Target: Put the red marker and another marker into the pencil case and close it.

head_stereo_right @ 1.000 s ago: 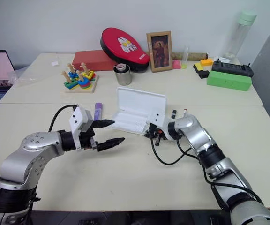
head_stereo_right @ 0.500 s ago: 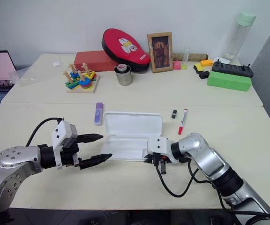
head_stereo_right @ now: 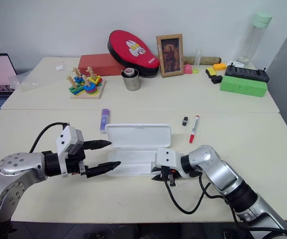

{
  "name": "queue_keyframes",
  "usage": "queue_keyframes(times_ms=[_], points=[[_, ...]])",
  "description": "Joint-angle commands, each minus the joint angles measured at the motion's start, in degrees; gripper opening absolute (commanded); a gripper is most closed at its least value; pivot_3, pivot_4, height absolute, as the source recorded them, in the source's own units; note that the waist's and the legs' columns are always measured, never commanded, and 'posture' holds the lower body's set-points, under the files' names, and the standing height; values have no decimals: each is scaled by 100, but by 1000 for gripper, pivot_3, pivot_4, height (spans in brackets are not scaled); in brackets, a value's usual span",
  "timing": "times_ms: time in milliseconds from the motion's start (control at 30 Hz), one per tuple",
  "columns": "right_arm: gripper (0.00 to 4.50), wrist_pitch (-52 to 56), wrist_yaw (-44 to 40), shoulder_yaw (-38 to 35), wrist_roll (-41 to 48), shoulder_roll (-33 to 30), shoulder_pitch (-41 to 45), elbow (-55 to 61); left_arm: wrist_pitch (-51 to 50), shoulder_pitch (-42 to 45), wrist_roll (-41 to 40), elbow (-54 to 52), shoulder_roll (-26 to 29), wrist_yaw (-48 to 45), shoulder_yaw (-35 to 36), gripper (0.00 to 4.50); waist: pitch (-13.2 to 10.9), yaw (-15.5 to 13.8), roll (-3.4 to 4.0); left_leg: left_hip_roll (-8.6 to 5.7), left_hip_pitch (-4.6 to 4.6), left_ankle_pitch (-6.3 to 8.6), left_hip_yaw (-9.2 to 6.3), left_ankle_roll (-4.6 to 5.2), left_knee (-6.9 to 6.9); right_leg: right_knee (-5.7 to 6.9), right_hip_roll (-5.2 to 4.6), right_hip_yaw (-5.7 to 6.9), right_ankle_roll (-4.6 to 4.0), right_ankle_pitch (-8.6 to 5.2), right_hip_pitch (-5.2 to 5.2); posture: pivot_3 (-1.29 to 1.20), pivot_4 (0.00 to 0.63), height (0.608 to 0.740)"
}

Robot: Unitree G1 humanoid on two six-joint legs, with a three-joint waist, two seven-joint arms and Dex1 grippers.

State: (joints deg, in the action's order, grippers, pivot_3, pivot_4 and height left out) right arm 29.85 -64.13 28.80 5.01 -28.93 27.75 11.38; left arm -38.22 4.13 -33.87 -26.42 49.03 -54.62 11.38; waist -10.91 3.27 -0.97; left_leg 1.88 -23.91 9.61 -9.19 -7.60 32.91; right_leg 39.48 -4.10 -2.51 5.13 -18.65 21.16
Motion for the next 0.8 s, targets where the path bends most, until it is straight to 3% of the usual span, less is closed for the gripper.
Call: queue_keyframes(times_ms=[33,233,333,600,800], points=[[2307,188,-30,-442,373,-54,126,296,30,145,-98,-186,-24,-20,-158,4500,0,0,0,0,0,0,0,0,0,0,0,0,0,0,0,0,150,740],[3717,1235,-67,-1882,1782,-294,190,776,-107,465,-214,-472,-275,141,-584,4500,0,-9,0,0,-2,0,0,0,0,-4,0,0,0,0,-2,0,150,740],[4397,1618,591,-2626,1896,-291,382,291,-150,688,-263,-551,-515,291,-822,4500,0,-15,-1,0,-1,0,0,1,0,-3,0,1,0,0,-4,0,150,740],[4460,2288,2298,-2737,1210,-164,549,-334,-93,1152,-124,-459,-968,622,-1245,4500,1,2,-1,0,-5,0,3,1,2,-3,0,-2,-1,0,2,0,150,740],[4460,3057,3804,-2947,792,473,644,-540,-66,1451,49,-472,-1423,1113,-1499,4500,1,2,-1,0,-4,0,2,0,3,-2,0,-2,-1,1,1,0,150,740]])
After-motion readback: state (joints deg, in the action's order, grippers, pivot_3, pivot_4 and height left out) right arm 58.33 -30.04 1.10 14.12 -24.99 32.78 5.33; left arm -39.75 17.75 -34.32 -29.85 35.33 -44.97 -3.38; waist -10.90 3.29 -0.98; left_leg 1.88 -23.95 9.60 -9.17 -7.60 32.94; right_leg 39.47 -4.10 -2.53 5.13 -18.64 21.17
